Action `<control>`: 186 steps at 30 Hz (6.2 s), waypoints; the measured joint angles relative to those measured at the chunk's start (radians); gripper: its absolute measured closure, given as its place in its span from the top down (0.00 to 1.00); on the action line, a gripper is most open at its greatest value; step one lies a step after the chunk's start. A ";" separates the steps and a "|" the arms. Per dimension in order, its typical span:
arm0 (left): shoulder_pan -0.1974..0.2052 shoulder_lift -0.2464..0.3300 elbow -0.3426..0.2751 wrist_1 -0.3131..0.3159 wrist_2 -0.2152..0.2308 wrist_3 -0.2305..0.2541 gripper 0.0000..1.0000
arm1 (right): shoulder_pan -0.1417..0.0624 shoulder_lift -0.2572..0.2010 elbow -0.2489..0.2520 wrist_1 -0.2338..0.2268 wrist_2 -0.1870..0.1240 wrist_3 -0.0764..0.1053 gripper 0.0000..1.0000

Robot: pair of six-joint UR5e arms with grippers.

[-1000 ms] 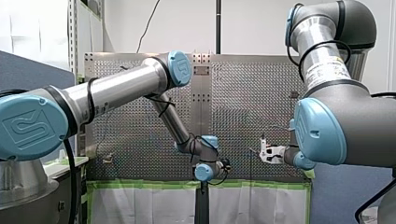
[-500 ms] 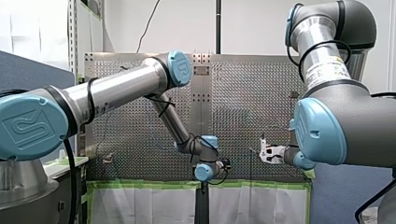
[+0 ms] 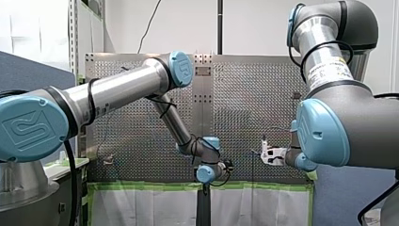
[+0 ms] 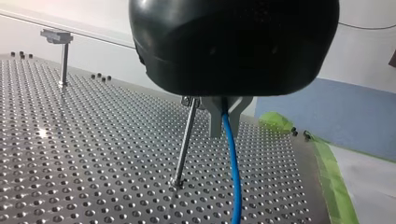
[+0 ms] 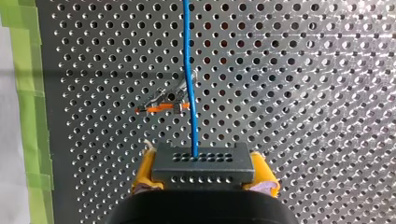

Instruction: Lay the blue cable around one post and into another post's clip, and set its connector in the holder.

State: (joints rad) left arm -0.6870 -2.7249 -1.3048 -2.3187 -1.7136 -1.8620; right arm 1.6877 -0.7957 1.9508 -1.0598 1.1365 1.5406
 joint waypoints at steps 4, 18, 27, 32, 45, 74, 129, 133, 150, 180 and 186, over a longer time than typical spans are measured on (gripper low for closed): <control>-0.004 0.000 0.000 -0.002 0.000 0.010 0.00 | 0.002 0.000 0.002 0.002 0.003 -0.001 0.01; -0.040 0.001 0.001 0.000 -0.004 0.072 0.00 | 0.003 0.004 0.025 -0.011 0.048 -0.003 0.01; -0.066 0.002 0.030 -0.011 -0.008 0.099 0.00 | -0.009 0.044 0.027 -0.041 0.067 0.002 0.01; -0.085 0.002 0.059 -0.046 -0.011 0.120 0.00 | -0.018 0.056 0.025 -0.058 0.066 0.010 0.01; -0.132 0.001 0.091 -0.070 -0.043 0.116 0.00 | -0.043 0.061 0.004 -0.060 0.056 0.033 0.01; -0.106 -0.001 0.108 -0.090 -0.063 0.050 0.00 | -0.089 0.127 -0.088 0.005 0.037 0.044 0.01; -0.065 -0.034 0.183 -0.120 -0.052 0.041 0.00 | -0.131 0.135 -0.180 0.072 0.041 0.058 0.01; -0.061 -0.034 0.185 -0.119 -0.049 0.038 0.00 | -0.131 0.135 -0.184 0.074 0.041 0.058 0.01; -0.044 -0.035 0.202 -0.127 -0.036 0.026 0.00 | -0.135 0.139 -0.219 0.098 0.041 0.061 0.01; -0.024 -0.035 0.221 -0.147 0.000 0.001 0.00 | -0.139 0.145 -0.256 0.123 0.040 0.061 0.01; -0.024 -0.035 0.221 -0.151 0.004 0.001 0.00 | -0.139 0.147 -0.257 0.122 0.040 0.061 0.01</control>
State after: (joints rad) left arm -0.7108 -2.7599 -1.0835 -2.4696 -1.7096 -1.8607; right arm 1.5485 -0.6488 1.6942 -0.9382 1.1763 1.6017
